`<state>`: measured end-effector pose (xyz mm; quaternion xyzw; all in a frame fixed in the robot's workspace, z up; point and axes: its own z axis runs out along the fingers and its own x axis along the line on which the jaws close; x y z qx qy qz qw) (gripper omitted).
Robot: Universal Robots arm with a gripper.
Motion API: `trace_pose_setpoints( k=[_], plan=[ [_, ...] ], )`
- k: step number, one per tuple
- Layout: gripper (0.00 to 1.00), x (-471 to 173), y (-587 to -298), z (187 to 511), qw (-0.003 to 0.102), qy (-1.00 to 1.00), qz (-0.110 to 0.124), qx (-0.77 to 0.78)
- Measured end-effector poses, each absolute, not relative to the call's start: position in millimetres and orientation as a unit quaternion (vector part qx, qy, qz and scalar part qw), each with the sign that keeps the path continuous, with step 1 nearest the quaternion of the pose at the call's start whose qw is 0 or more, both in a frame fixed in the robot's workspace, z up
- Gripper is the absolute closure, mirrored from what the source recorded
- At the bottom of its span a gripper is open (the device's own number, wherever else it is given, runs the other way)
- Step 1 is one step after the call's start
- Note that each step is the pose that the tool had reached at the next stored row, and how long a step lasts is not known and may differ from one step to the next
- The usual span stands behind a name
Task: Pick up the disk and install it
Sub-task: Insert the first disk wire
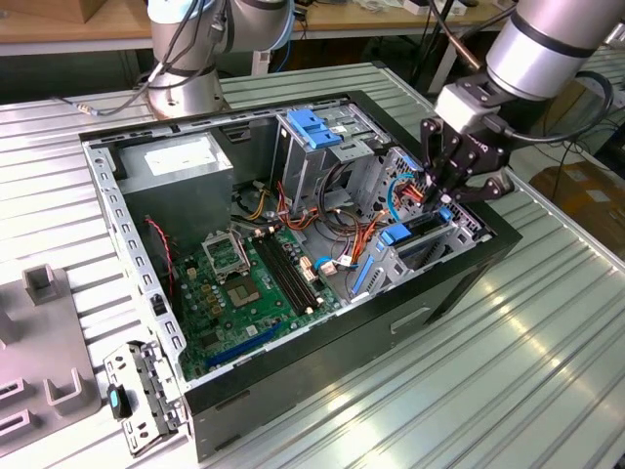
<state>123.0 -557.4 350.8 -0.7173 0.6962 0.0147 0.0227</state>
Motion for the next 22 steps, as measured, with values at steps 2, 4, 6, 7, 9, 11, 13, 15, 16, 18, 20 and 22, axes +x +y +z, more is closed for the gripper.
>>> trace_pose_setpoints(
  k=[2, 4, 6, 7, 9, 11, 13, 15, 16, 18, 20, 22],
  plan=[
    [0.82, 121.0, -558.1, 350.8, 0.023, 0.696, 0.014, -0.717],
    [0.82, 120.7, -559.3, 350.5, 0.023, 0.696, 0.014, -0.717],
    [0.82, 120.4, -561.0, 350.4, 0.023, 0.696, 0.014, -0.718],
    [0.82, 119.8, -562.3, 350.2, 0.023, 0.696, 0.014, -0.718],
    [0.82, 119.7, -563.5, 349.7, 0.023, 0.696, 0.014, -0.718],
    [0.82, 119.6, -563.6, 348.9, 0.023, 0.696, 0.015, -0.718],
    [0.82, 119.5, -563.7, 348.2, 0.023, 0.696, 0.014, -0.718],
    [0.82, 119.5, -563.7, 347.7, 0.023, 0.696, 0.014, -0.718],
    [0.82, 119.5, -563.7, 347.4, 0.023, 0.696, 0.014, -0.718],
    [0.82, 119.5, -563.7, 346.5, 0.023, 0.696, 0.015, -0.718],
    [0.82, 119.5, -563.7, 345.8, 0.023, 0.696, 0.015, -0.718],
    [0.82, 119.5, -563.7, 345.3, 0.023, 0.696, 0.015, -0.718]
  ],
)
